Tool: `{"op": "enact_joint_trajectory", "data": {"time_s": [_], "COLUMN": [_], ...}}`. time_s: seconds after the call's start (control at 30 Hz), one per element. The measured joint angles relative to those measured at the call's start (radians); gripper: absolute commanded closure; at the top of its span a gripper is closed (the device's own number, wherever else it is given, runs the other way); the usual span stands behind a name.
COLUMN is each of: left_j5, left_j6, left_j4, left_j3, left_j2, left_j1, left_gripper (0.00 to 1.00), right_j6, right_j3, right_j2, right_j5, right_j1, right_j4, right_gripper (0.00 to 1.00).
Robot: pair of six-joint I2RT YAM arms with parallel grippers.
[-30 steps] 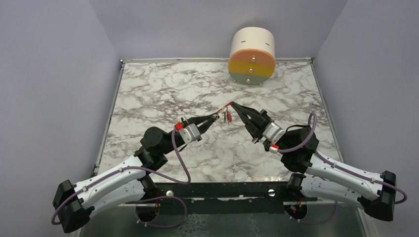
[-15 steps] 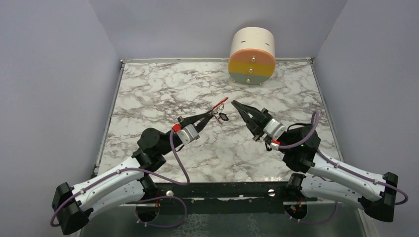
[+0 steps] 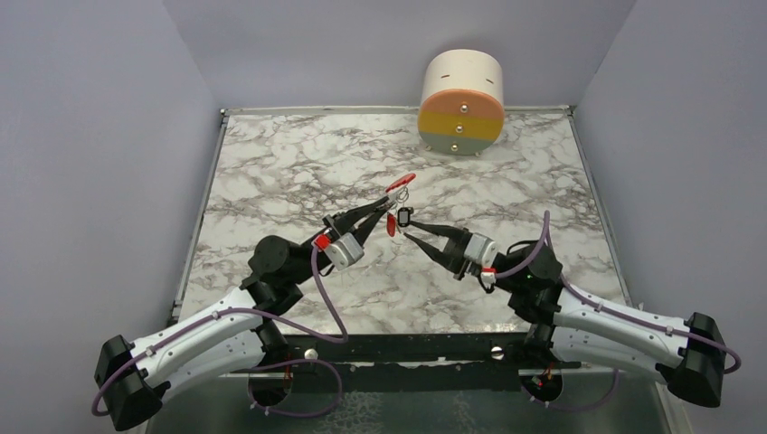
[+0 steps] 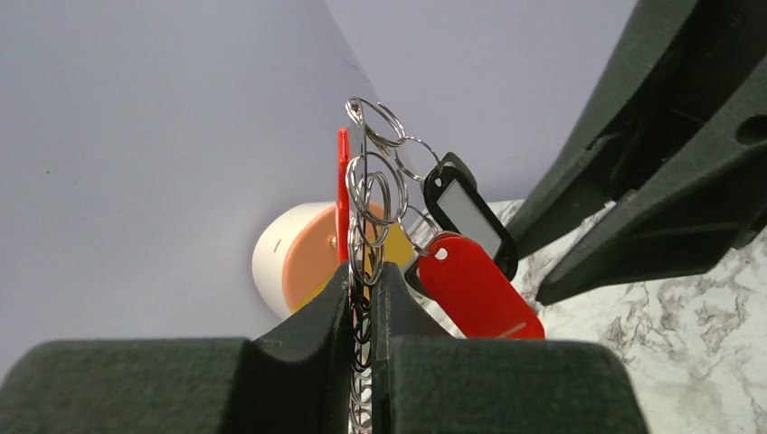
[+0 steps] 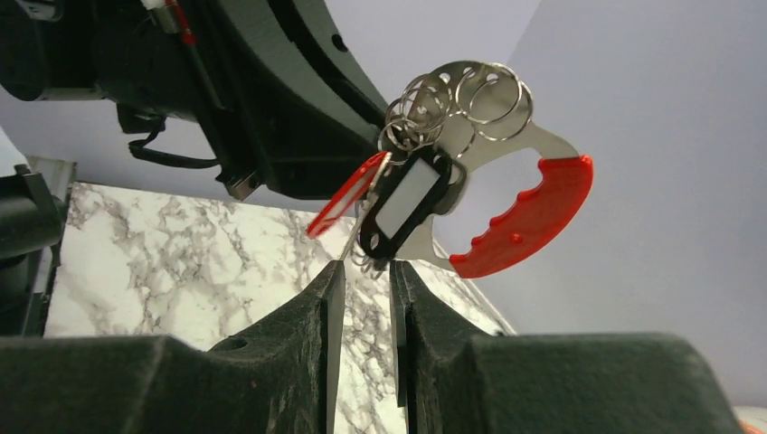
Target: Remove the keys from the keyring
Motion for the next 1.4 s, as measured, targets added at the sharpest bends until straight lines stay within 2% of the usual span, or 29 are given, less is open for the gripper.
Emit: {"op": "enact_joint_trajectory", "data": {"time_s": [0.27,0.57,1.13,1.4], "left_j5": [-0.013,-0.008,0.133,0.232], "left_j6": [0.033,0.011,-0.164,-0.250], "left_j4": [0.018,0.023,0.032,0.034], "left_j3": [0.000,-0.007,-0.073,-0.073], "left_j2": [0.002,-0.059,-0.156,-0.214], "left_j1": [0.000,0.000,0.000,0.000], "left_gripper": [1.00,1.00,1.00,1.00], "right_j6": [0.042,0.042,0.063,0.032], "right_j3": [-0.056,-0.078,-0.176,-0.233], "right_j2": [-0.052,-0.109,0.028,-0.121], "right_j5": [-0.059,0.010,0.040,0.114], "right_j1": [0.000,0.000,0.000,0.000], "right_j4": [0.051,0.123,0.471,0.416], "right_gripper": [0.75,0.70,0.66,0.66]}}
